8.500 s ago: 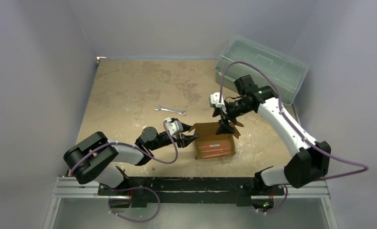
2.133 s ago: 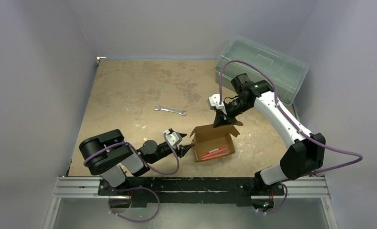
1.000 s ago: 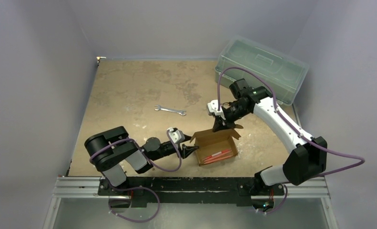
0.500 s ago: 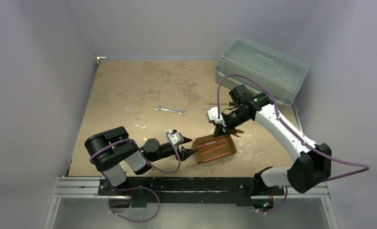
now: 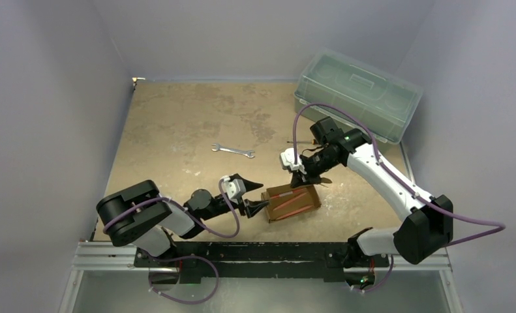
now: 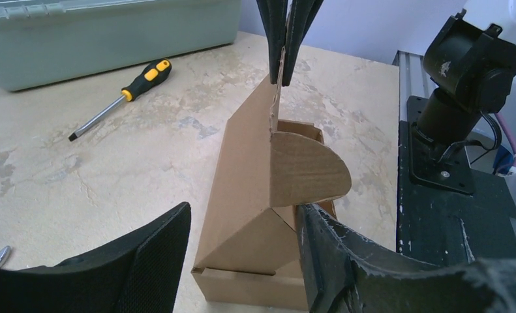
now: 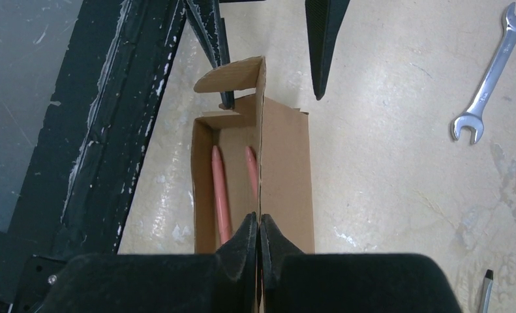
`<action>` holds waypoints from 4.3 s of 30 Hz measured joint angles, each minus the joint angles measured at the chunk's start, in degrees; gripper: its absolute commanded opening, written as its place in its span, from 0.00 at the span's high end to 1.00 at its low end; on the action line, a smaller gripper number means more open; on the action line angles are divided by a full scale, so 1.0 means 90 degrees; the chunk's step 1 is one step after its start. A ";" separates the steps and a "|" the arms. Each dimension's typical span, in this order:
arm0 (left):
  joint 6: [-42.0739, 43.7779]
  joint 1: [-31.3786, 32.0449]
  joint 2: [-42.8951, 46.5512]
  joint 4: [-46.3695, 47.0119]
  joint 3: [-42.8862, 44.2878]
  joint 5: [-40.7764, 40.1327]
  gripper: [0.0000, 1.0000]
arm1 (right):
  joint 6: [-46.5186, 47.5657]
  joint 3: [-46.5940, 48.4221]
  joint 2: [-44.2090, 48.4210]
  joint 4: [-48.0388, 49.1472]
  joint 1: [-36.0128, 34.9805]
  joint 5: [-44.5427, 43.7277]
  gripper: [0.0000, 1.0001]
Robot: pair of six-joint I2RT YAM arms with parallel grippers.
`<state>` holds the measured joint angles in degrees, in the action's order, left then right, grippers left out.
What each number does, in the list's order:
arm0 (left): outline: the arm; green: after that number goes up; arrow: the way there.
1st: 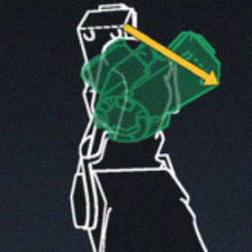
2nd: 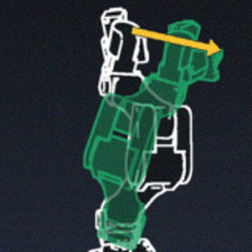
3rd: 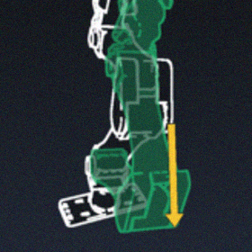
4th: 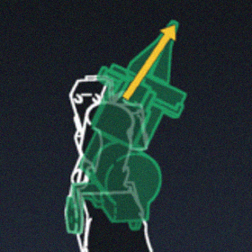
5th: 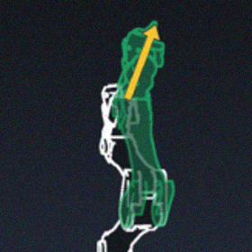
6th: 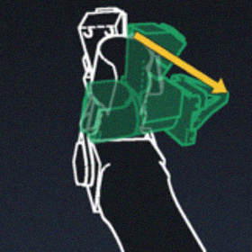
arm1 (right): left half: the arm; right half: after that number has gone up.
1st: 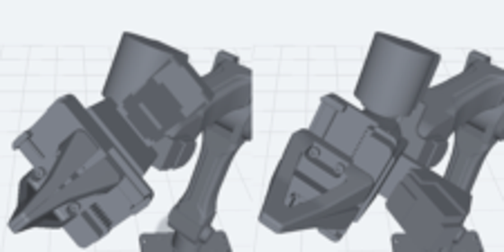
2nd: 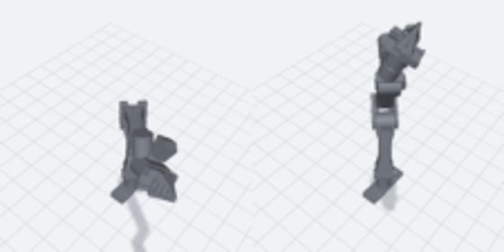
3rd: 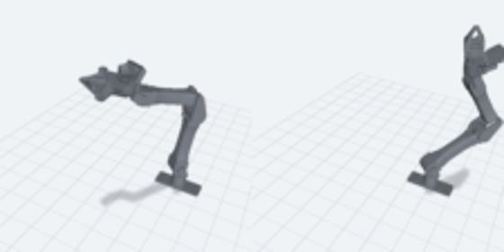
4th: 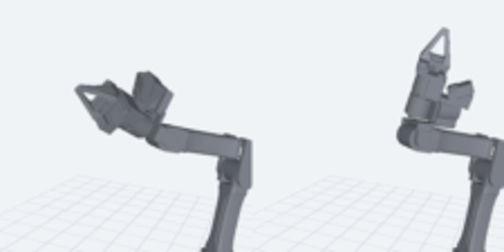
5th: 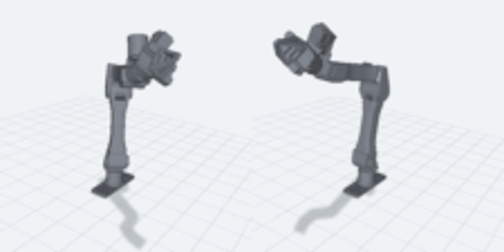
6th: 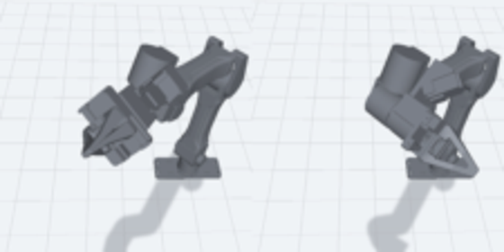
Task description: Fold the paper box
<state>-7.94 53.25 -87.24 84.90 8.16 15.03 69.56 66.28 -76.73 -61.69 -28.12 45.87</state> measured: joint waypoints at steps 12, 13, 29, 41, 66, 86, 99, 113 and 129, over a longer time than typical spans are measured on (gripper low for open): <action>0.0000 -0.0002 0.1693 -0.1132 -0.0153 0.0010 0.27 | -0.0163 0.0000 0.0002 0.0027 -0.0002 -0.0039 0.97; -0.0012 -0.0002 0.1989 -0.1367 -0.0153 -0.0012 0.26 | -0.0175 -0.0002 0.0002 0.0039 -0.0007 -0.0041 0.97; -0.0223 -0.0015 0.3429 -0.4007 0.0216 -0.0104 0.26 | -0.0957 0.0036 -0.0075 0.0772 -0.0296 -0.0656 1.00; -0.1003 -0.0012 0.5187 -0.5843 0.0085 -0.1372 0.25 | -0.1450 0.0236 -0.0114 0.1246 -0.0396 -0.1715 1.00; 0.1178 -0.0041 0.2681 -0.5734 0.1902 -0.0962 0.53 | -0.1418 0.0476 -0.0476 0.1231 -0.0835 -0.2174 0.99; 0.0777 -0.0075 0.2093 -0.5413 0.1846 -0.0736 1.00 | -0.1336 0.0580 -0.0522 0.1035 -0.0913 -0.2171 0.68; 0.0012 -0.0070 0.2572 -0.4306 0.0498 -0.0903 1.00 | -0.2096 0.0804 0.0168 0.1037 0.1144 -0.0136 0.38; -0.0357 -0.0073 0.2866 -0.3808 0.0245 -0.1239 1.00 | -0.5302 -0.1241 0.0202 0.4517 0.2477 -0.0746 0.21; -0.0522 -0.0078 0.2902 -0.3490 -0.0034 -0.1396 1.00 | -0.2351 -0.2501 0.0923 0.5340 0.2880 0.1377 0.06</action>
<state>-12.64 52.56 -61.12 53.49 7.86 2.46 48.40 43.77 -68.42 -13.63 -2.20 58.26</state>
